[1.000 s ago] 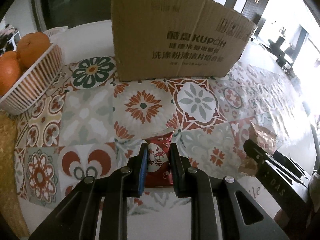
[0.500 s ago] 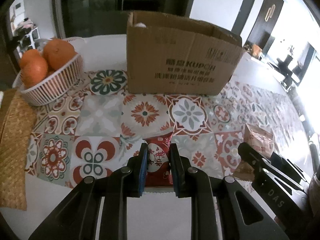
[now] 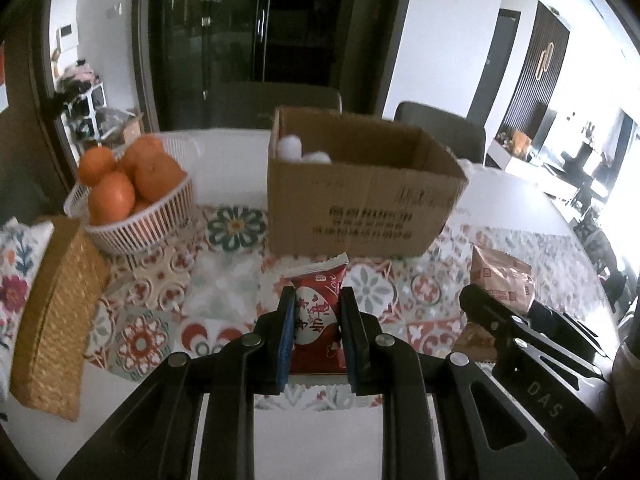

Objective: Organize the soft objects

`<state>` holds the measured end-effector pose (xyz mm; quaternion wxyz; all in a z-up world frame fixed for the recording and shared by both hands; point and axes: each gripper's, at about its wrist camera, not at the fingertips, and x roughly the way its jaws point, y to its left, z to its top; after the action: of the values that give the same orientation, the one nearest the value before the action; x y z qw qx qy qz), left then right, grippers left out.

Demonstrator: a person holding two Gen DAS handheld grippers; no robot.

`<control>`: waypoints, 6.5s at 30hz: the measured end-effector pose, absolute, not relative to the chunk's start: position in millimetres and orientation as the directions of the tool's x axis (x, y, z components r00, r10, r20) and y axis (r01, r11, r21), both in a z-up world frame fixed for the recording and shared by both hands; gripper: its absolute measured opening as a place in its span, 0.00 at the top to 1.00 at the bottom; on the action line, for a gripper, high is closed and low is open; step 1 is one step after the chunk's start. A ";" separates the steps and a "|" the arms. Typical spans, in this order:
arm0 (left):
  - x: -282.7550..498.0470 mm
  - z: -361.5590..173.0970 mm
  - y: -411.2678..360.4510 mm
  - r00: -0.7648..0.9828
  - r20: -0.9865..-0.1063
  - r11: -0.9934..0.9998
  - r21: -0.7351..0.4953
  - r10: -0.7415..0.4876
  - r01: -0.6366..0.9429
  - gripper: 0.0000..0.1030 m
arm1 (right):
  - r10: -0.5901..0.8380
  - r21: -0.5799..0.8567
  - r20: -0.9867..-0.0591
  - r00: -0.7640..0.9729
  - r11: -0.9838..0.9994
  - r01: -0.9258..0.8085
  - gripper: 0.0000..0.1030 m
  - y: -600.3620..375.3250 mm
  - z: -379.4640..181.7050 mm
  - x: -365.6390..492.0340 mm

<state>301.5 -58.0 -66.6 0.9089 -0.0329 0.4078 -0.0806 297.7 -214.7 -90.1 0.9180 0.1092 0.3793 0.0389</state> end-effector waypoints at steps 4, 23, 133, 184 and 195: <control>306.3 -50.5 -58.2 0.675 -0.714 0.983 -0.126 -0.185 0.137 0.79 | 0.161 0.239 -0.661 0.733 0.971 0.002 0.55 -214.4 -72.1 301.8; 367.2 4.6 -72.5 0.733 -0.643 0.971 -0.082 -0.223 0.224 0.79 | 0.110 0.190 -0.567 0.816 0.982 -0.001 0.55 -219.2 -7.0 352.3; 23.5 84.7 -8.8 0.873 -0.487 0.996 0.066 -0.023 0.063 0.00 | -0.110 0.021 -0.541 0.834 0.989 0.144 0.08 -179.0 77.2 18.8; -7.6 102.6 3.5 0.891 -0.454 0.996 0.071 -0.009 0.046 0.00 | -0.074 0.026 -0.516 0.853 0.994 0.102 0.08 -167.4 90.6 -10.0; -7.2 102.6 -1.5 0.894 -0.448 0.996 0.075 -0.010 0.049 0.00 | -0.078 0.024 -0.514 0.855 0.994 0.105 0.08 -168.3 91.5 -9.6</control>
<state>-7.2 -1.5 102.6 0.9722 0.0422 0.2298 -0.0151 -9.6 -168.3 91.5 0.9626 0.0258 0.2655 -0.0476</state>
